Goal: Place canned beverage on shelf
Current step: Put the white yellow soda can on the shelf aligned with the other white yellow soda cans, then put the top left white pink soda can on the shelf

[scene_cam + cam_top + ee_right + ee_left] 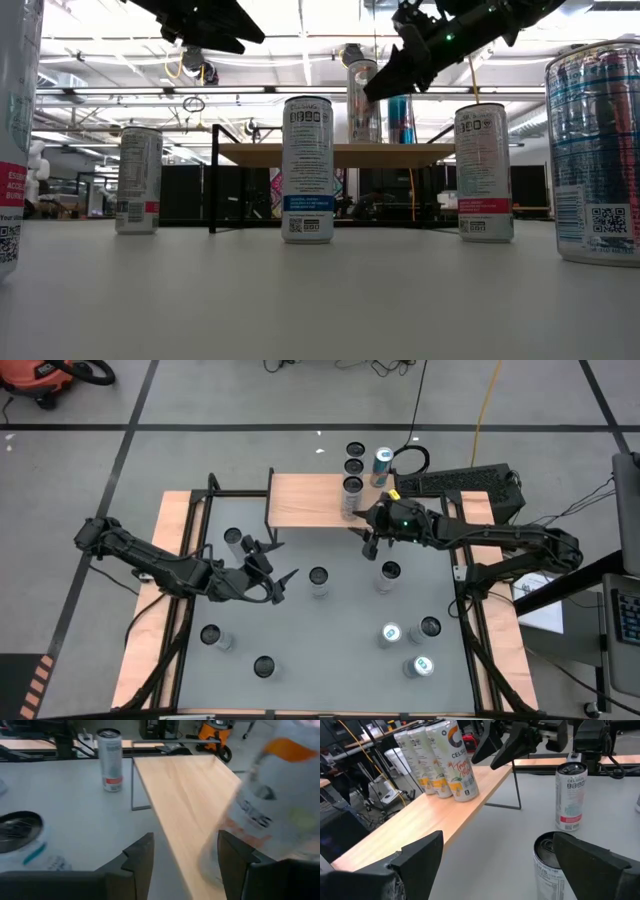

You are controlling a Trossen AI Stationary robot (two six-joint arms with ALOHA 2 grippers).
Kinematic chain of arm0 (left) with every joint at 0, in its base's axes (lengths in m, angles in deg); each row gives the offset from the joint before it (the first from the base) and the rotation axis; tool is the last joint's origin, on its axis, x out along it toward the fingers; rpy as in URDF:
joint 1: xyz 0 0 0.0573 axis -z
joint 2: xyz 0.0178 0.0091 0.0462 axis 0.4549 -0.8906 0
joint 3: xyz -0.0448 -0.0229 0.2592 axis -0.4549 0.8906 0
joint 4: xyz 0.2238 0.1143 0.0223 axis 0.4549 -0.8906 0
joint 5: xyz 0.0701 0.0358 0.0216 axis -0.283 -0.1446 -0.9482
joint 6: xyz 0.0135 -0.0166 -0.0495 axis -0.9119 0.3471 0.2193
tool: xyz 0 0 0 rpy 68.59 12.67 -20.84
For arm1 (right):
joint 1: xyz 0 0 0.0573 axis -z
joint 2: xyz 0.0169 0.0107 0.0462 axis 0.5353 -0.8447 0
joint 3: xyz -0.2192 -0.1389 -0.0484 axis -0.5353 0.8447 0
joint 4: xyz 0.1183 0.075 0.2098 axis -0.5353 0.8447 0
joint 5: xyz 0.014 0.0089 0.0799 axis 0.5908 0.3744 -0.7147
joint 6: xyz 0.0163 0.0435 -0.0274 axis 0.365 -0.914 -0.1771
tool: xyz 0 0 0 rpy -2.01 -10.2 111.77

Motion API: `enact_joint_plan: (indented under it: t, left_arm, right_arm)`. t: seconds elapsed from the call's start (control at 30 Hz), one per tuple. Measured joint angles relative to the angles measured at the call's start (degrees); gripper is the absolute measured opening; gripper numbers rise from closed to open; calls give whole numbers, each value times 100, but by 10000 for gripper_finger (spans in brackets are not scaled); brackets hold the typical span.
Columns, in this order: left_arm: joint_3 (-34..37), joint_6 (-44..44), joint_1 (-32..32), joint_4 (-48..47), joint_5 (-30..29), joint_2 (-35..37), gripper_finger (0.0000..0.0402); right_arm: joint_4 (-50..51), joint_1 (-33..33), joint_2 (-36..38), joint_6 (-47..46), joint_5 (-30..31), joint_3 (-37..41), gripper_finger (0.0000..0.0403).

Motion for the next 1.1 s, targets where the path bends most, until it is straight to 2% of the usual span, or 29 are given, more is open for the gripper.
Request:
enact_joint_plan:
  t: [0.17, 0.47, 0.57, 0.67, 0.9, 1.1]
  left_arm:
    - [0, 17, 0, 14, 76, 0, 370]
    - [0, 162, 0, 13, 96, 0, 370]
    - [0, 164, 0, -62, 94, 0, 370]
    - [0, 279, 0, -247, 94, 0, 370]
    - [0, 666, -4, -812, 94, 0, 370]
    - [0, 1326, 45, -1512, 100, 0, 370]
  right_arm:
    - [-9, -28, 0, 92, 521, 0, 150]
    - [127, -46, 0, -22, 494, 0, 150]
    - [218, -172, -2, -249, 241, 0, 150]
    - [212, -487, -2, -434, -68, 0, 150]
    - [-19, -1536, -2, -551, -91, 0, 150]
    - [-487, -2339, -67, -528, 376, -2, 150]
